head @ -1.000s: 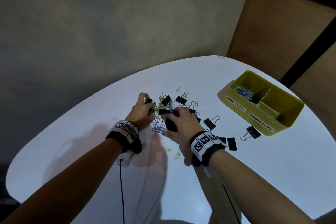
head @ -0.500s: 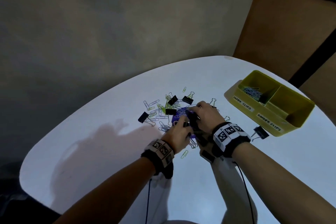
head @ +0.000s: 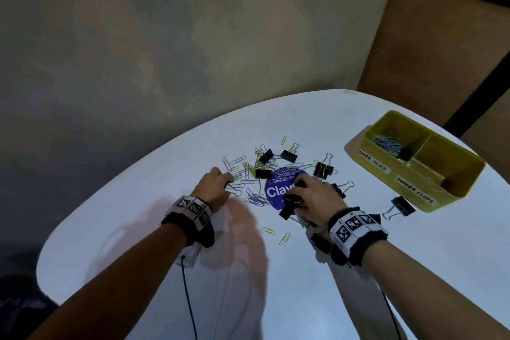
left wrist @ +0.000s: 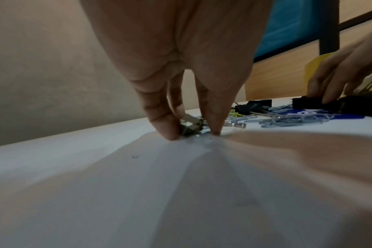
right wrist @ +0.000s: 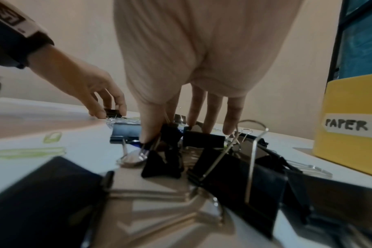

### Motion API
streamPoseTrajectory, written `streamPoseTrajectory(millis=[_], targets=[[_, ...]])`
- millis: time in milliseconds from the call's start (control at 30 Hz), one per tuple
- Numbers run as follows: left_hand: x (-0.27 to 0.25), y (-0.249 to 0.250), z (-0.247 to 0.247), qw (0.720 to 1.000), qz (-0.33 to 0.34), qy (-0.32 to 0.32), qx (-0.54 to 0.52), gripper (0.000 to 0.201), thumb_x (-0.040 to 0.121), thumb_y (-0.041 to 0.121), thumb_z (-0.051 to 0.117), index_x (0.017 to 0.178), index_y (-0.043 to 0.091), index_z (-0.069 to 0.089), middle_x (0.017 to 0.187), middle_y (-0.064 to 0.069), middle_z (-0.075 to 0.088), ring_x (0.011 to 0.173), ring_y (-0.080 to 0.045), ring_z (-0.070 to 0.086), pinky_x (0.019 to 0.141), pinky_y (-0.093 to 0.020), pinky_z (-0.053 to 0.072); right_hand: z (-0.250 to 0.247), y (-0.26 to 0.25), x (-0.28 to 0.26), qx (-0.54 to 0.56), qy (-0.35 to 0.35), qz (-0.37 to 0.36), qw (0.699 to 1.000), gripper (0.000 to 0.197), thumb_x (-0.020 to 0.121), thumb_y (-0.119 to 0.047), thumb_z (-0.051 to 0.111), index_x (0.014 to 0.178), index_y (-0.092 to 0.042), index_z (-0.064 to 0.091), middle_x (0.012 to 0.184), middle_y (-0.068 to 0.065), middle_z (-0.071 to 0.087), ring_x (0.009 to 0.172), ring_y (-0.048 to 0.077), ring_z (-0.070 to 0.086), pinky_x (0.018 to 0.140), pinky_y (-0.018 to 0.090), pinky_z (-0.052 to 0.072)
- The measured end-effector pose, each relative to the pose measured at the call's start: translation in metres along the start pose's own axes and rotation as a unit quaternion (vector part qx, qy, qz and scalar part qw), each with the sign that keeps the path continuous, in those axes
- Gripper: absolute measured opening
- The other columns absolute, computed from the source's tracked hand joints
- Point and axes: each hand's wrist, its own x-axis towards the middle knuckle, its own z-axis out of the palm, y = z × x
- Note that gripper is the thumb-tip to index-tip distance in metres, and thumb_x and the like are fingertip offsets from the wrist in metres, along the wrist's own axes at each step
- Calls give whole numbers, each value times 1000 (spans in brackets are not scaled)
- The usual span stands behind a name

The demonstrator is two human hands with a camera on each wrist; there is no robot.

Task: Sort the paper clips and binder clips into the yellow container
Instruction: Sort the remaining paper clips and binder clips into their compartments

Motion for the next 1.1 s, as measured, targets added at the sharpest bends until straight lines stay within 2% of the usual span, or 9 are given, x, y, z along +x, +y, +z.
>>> streamPoseTrajectory(millis=[267,367,533,633,733,800,933,1000,1100], targets=[[-8,27,-10,993,47,72,-79,31,84,17,58,116,20,60,109,-9,50,100,-28,53,83,-29,39,-4,3,-3,8,7,22,1000,49,87,-32,60,134,-26,49,141,8,38,129,30,41,105,41,39],[2,73,-8,990,96,50,-91,34,85,18,59,119,19,59,111,-10,49,103,-24,50,87,-30,39,-3,2,-11,-11,-34,-11,999,60,89,-43,55,144,-31,35,151,6,27,140,27,27,112,44,29],[22,118,12,989,136,-18,-57,38,87,23,62,124,17,53,117,-12,46,106,-30,52,90,-36,43,-3,11,-18,-85,-102,48,990,66,95,-52,38,152,-31,10,161,6,-1,148,30,3,116,54,11],[31,110,8,982,187,-28,-14,46,87,32,60,131,25,46,123,-7,46,112,-25,48,90,-40,48,-7,16,-19,-57,-102,65,991,69,95,-52,40,151,-25,12,160,7,-2,148,29,-2,116,55,9],[43,75,-3,984,169,49,7,44,91,31,52,134,28,43,136,-2,44,125,-22,41,98,-41,44,-12,19,-22,-25,-100,76,992,76,93,-52,46,151,-16,13,160,8,0,149,28,-4,117,54,6],[53,46,-7,993,108,48,25,48,95,29,44,142,29,31,150,-1,30,137,-24,29,109,-45,33,-14,15,-24,-37,-70,86,993,70,92,-48,50,147,-10,25,158,11,13,148,28,5,117,54,10],[61,15,-2,991,80,-84,69,53,101,37,23,149,25,4,159,1,-1,146,-22,1,117,-51,12,-20,0,-22,-59,62,95,992,33,88,-35,56,110,-12,65,129,9,51,128,29,40,109,46,28],[55,14,5,989,81,-112,59,52,101,37,20,149,23,3,159,0,-3,146,-22,-1,117,-52,8,-21,-10,-24,-39,80,61,994,27,86,-33,58,101,-13,70,116,8,57,112,30,50,95,40,38],[41,16,16,988,85,-102,76,51,102,29,23,149,20,9,159,-2,-1,146,-23,-2,116,-52,8,-16,-27,-28,13,10,-19,1000,18,85,-32,54,77,-17,62,91,7,65,79,29,58,65,31,42]])
